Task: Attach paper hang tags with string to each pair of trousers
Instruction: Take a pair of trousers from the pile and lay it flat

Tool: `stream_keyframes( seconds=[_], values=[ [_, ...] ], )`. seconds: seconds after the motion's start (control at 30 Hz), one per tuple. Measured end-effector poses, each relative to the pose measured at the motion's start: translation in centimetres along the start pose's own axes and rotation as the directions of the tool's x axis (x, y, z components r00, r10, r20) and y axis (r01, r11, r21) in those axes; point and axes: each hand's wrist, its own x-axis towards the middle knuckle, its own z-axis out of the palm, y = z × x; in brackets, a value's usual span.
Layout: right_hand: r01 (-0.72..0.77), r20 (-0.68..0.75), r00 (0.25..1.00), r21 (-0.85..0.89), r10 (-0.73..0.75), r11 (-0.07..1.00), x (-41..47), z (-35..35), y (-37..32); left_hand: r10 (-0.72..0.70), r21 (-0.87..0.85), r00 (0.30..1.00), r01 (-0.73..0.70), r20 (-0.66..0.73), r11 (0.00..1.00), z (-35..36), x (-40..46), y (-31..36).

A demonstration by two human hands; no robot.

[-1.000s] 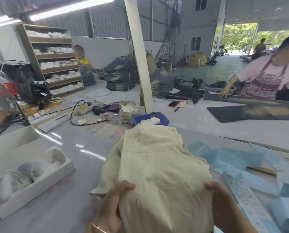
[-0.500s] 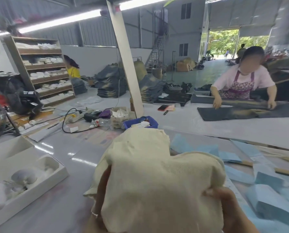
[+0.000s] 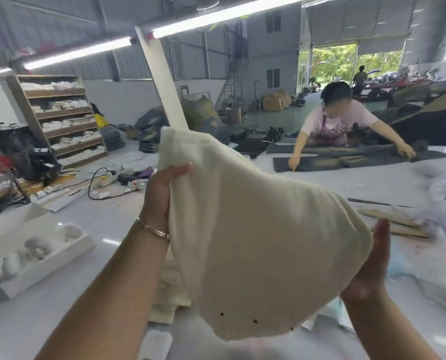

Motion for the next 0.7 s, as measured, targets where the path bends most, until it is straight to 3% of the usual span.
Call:
stream_keyframes(
  seconds=[0.03,0.13,0.2,0.27,0.33,0.43,0.5,0.57,0.63,0.7],
  values=[
    [0.061,0.000,0.998,-0.050,-0.061,0.997,-1.8,0.9,-1.8,-0.016,0.032,0.999,0.016,-0.028,0.999,2.6,-0.9,0.4],
    [0.005,-0.051,0.999,-0.037,-0.007,0.999,-7.1,1.3,-7.7,0.046,0.111,0.993,-0.059,0.112,0.992,10.7,-3.4,1.7],
    [0.047,-0.082,0.994,-0.303,-0.076,0.952,-10.5,2.1,-11.7,0.127,0.094,0.981,-0.142,0.146,0.985,15.5,-5.6,2.5],
    [-0.069,-0.052,0.997,-0.419,0.052,0.905,-13.2,2.6,-15.0,0.191,0.109,0.968,-0.210,0.161,0.972,19.7,-7.7,3.1],
    [-0.193,-0.120,0.981,-0.486,0.154,0.852,-16.0,3.2,-18.2,0.237,0.172,0.956,-0.266,0.170,0.948,22.8,-10.0,2.7],
    [-0.229,-0.263,0.962,-0.628,0.075,0.744,-18.9,3.9,-21.7,0.328,0.281,0.938,-0.345,0.109,0.895,24.5,-12.4,1.0],
    [-0.192,-0.317,0.948,-0.672,-0.043,0.715,-20.3,3.8,-22.8,0.269,0.341,0.961,-0.275,0.068,0.899,24.2,-13.7,0.0],
    [-0.157,-0.350,0.928,-0.682,-0.130,0.714,-21.3,3.7,-23.0,0.083,0.451,0.995,-0.097,0.052,0.887,22.7,-14.7,-0.5],
    [-0.130,-0.345,0.927,-0.666,-0.149,0.734,-22.0,4.0,-22.7,-0.042,0.650,0.997,0.076,-0.068,0.756,20.9,-15.1,-0.3],
    [-0.110,-0.308,0.943,-0.649,-0.128,0.752,-22.3,4.4,-22.3,0.172,0.861,0.959,0.112,-0.224,0.496,19.3,-14.7,-0.2]
  ],
)
